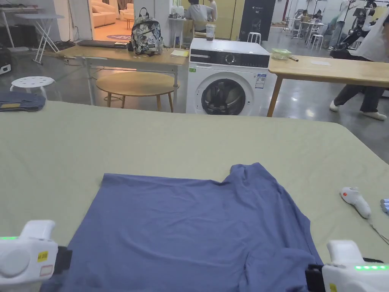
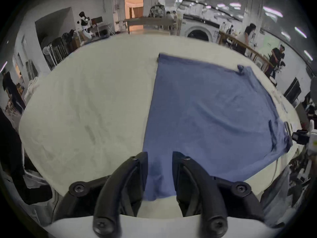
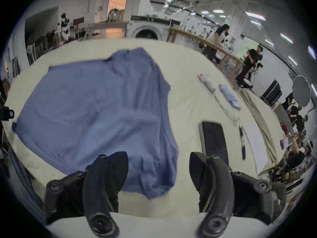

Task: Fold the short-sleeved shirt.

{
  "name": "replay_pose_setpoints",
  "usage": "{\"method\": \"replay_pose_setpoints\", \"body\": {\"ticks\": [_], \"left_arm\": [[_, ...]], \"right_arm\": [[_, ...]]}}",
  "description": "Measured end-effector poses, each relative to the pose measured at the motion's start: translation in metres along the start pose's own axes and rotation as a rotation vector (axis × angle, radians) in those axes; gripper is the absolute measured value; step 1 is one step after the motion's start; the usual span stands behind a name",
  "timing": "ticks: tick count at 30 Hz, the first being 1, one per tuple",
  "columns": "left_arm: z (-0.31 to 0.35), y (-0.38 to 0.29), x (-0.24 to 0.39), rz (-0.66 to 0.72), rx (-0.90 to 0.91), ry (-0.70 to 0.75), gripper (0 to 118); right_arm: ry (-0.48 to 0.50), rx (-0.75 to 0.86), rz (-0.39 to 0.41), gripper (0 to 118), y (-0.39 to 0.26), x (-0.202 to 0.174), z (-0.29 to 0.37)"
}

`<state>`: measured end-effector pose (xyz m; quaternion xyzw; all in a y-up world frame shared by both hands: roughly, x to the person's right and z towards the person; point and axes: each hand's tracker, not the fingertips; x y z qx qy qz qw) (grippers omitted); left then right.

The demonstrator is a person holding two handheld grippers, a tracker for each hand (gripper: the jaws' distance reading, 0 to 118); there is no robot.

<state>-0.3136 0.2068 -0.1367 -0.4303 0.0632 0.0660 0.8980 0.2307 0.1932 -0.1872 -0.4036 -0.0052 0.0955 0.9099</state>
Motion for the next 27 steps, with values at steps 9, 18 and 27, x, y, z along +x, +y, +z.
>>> {"method": "replay_pose_setpoints", "body": {"ticks": [9, 18, 27], "left_arm": [[0.032, 0.022, 0.056, -0.1, 0.408, 0.009, 27], [0.047, 0.017, 0.084, -0.114, 0.653, 0.096, 13], [0.058, 0.012, 0.076, -0.116, 0.644, 0.073, 0]], "right_arm": [[0.092, 0.424, -0.148, 44, 0.025, -0.062, 0.032], [0.078, 0.672, -0.154, 0, 0.033, -0.102, 0.055], [0.087, 0.717, -0.16, 0, 0.04, -0.106, 0.063]]}}
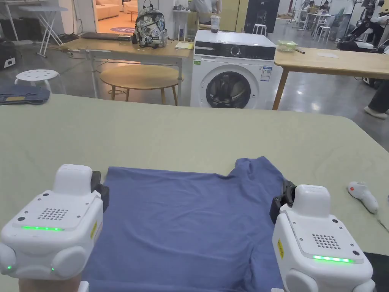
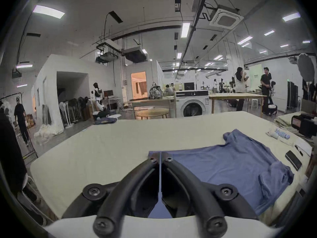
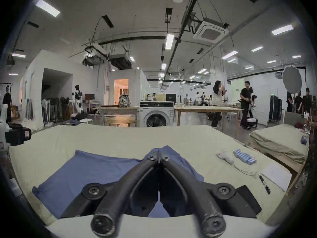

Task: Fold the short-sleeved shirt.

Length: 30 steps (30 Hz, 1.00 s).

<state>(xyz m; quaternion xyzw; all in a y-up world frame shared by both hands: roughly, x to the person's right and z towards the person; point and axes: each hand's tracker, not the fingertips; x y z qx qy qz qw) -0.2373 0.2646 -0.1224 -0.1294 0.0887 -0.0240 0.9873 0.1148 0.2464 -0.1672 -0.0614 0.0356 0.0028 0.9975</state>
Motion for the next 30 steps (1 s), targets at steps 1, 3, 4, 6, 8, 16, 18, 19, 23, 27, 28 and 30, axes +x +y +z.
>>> {"method": "replay_pose_setpoints", "body": {"ticks": [1, 3, 4, 6, 8, 16, 18, 19, 23, 27, 28, 30], "left_arm": [[-0.003, -0.001, -0.005, 0.002, -0.051, -0.008, 0], [-0.008, -0.006, -0.016, 0.011, -0.173, -0.01, 0], [-0.011, -0.009, -0.022, 0.017, -0.229, -0.011, 0], [-0.018, -0.018, -0.036, 0.045, -0.333, -0.031, 0], [-0.024, -0.029, -0.05, 0.053, -0.451, -0.061, 0], [-0.041, -0.068, -0.094, 0.163, -0.709, -0.09, 5], [-0.044, -0.075, -0.1, 0.183, -0.755, -0.055, 23], [-0.047, -0.078, -0.102, 0.179, -0.775, -0.048, 31], [-0.057, -0.1, -0.104, 0.205, -0.869, -0.034, 71], [-0.067, -0.123, -0.095, 0.188, -0.924, -0.034, 69], [-0.068, -0.126, -0.092, 0.152, -0.918, -0.029, 70], [-0.057, -0.12, -0.085, 0.139, -0.906, -0.018, 69]], "right_arm": [[0.0, -0.004, 0.0, 0, 0.0, 0.0, 0.0], [0.001, -0.017, 0.001, 0, -0.002, 0.001, -0.001], [0.003, -0.027, 0.003, 0, -0.003, 0.001, -0.002], [0.002, -0.048, 0.009, 0, -0.007, 0.001, -0.004], [0.007, -0.071, 0.011, 0, -0.011, 0.001, -0.005], [0.028, -0.144, 0.033, 0, -0.027, 0.0, -0.008], [0.03, -0.159, 0.042, 0, -0.03, -0.001, -0.009], [0.032, -0.167, 0.047, 0, -0.032, -0.001, -0.009], [0.034, -0.187, 0.062, 0, -0.039, -0.001, -0.009], [0.035, -0.217, 0.049, 0, -0.046, 0.0, -0.01], [0.034, -0.225, 0.048, 0, -0.048, 0.0, -0.01], [0.034, -0.236, 0.05, 0, -0.049, 0.001, -0.01]]}}
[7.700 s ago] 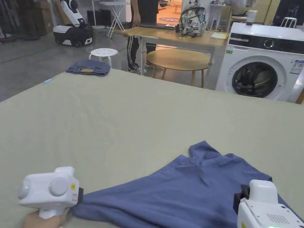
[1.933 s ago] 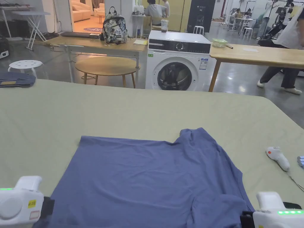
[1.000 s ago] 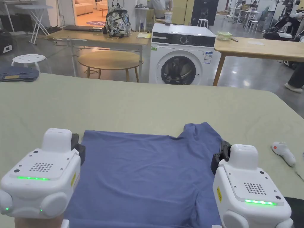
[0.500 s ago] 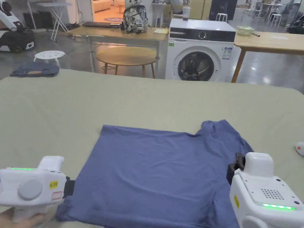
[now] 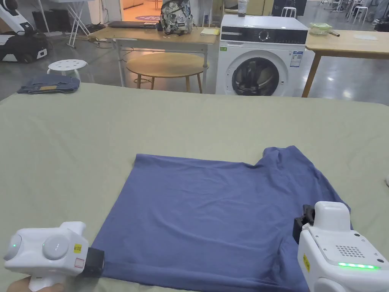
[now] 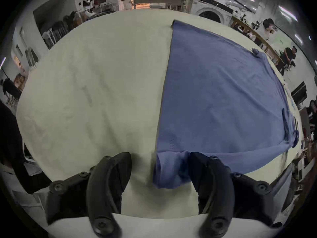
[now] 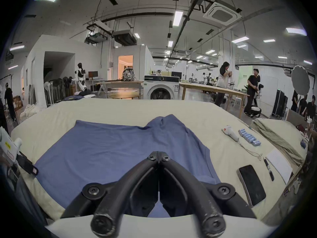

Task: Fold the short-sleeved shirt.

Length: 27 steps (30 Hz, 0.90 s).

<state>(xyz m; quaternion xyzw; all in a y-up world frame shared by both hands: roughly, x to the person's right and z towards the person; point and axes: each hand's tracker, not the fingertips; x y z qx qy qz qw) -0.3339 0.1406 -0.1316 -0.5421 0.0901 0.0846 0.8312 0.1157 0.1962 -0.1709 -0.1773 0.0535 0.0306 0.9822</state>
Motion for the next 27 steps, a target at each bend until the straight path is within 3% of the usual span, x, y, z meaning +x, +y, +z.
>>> {"method": "replay_pose_setpoints", "body": {"ticks": [3, 9, 12, 15, 17, 21, 24, 27], "left_arm": [[0.009, -0.001, 0.005, -0.013, 0.004, 0.021, 63], [0.02, 0.001, -0.004, 0.002, 0.026, -0.006, 27], [0.012, 0.001, -0.003, -0.008, 0.015, -0.014, 17], [0.01, 0.001, 0.002, -0.012, 0.017, -0.017, 12], [0.012, 0.0, 0.003, -0.002, 0.021, -0.024, 3], [0.018, -0.002, -0.002, 0.012, 0.031, -0.049, 1], [0.02, -0.001, -0.005, 0.016, 0.041, -0.063, 0], [0.019, -0.001, -0.003, 0.006, 0.045, -0.06, 0]], "right_arm": [[-0.002, -0.008, 0.003, 0, -0.003, 0.002, 0.001], [-0.013, -0.033, -0.001, 0, -0.009, 0.01, 0.0], [-0.017, -0.047, -0.002, 0, -0.013, 0.013, 0.0], [-0.017, -0.062, -0.009, 0, -0.016, 0.016, 0.001], [-0.016, -0.071, -0.013, 0, -0.018, 0.019, 0.004], [-0.017, -0.123, -0.009, 0, -0.018, 0.036, 0.011], [-0.041, -0.25, 0.0, 0, -0.014, 0.06, 0.012], [-0.076, -0.405, 0.021, 37, -0.023, 0.085, 0.003]]}}
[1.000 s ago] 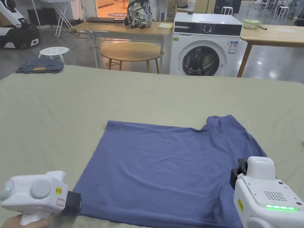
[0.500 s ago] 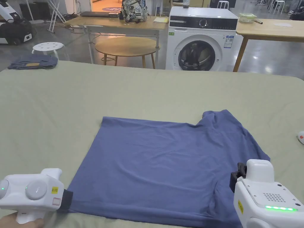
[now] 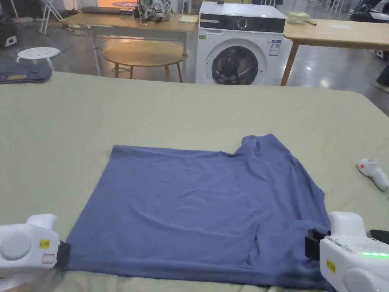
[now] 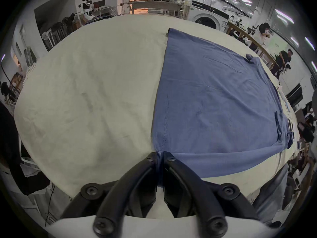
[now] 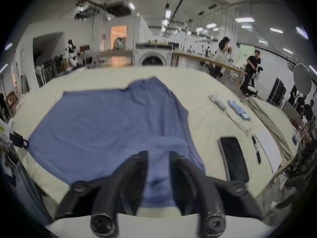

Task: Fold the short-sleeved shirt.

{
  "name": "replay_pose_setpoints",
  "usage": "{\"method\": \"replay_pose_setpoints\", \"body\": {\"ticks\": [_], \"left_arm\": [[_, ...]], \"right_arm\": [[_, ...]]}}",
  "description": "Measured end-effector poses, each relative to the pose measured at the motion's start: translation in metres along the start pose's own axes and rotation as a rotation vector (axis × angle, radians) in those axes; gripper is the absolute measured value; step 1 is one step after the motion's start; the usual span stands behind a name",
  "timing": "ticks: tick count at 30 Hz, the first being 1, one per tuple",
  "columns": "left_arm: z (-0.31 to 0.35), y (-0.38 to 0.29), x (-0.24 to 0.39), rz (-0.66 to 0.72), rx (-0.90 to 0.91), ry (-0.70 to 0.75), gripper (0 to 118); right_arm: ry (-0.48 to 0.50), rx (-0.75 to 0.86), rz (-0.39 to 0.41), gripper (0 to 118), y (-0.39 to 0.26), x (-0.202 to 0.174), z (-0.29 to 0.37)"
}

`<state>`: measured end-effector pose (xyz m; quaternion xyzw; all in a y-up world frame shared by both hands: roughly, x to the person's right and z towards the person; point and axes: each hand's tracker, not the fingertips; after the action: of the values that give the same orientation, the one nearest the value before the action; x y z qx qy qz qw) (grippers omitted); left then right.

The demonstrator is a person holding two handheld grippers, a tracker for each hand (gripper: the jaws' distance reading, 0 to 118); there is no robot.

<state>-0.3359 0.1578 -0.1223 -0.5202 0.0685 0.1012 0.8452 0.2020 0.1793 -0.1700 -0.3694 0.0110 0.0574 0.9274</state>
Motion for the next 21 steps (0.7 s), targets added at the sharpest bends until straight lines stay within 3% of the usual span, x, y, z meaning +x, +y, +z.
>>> {"method": "replay_pose_setpoints", "body": {"ticks": [1, 2, 5, 9, 11, 13, 14, 17, 21], "left_arm": [[0.0, 0.0, 0.001, -0.004, 0.003, 0.004, 0], [0.0, -0.001, 0.003, -0.01, 0.003, 0.009, 0], [-0.004, -0.003, 0.006, -0.027, 0.002, 0.024, 0], [-0.006, -0.003, 0.005, -0.025, 0.001, 0.028, 0], [-0.006, -0.003, 0.004, -0.028, 0.002, 0.028, 0], [-0.006, -0.003, 0.003, -0.034, 0.006, 0.024, 0], [-0.005, -0.004, 0.002, -0.041, 0.011, 0.022, 0], [-0.004, -0.006, 0.0, -0.041, 0.029, 0.014, 0], [0.006, -0.001, -0.002, -0.033, 0.067, -0.004, 0]], "right_arm": [[-0.007, -0.043, 0.006, 57, -0.003, 0.007, -0.004], [-0.017, -0.067, 0.003, 65, -0.01, 0.014, -0.008], [-0.045, -0.166, 0.026, 66, -0.026, 0.027, -0.023], [0.009, -0.3, -0.004, 65, -0.05, 0.034, -0.046], [0.021, -0.238, -0.007, 44, -0.053, 0.034, -0.041], [0.09, -0.248, -0.032, 9, -0.048, 0.032, -0.039], [0.115, -0.255, -0.061, 9, -0.046, 0.032, -0.039], [0.082, -0.257, -0.018, 8, -0.044, 0.029, -0.04], [0.101, -0.221, -0.056, 6, -0.032, 0.037, -0.029]]}}
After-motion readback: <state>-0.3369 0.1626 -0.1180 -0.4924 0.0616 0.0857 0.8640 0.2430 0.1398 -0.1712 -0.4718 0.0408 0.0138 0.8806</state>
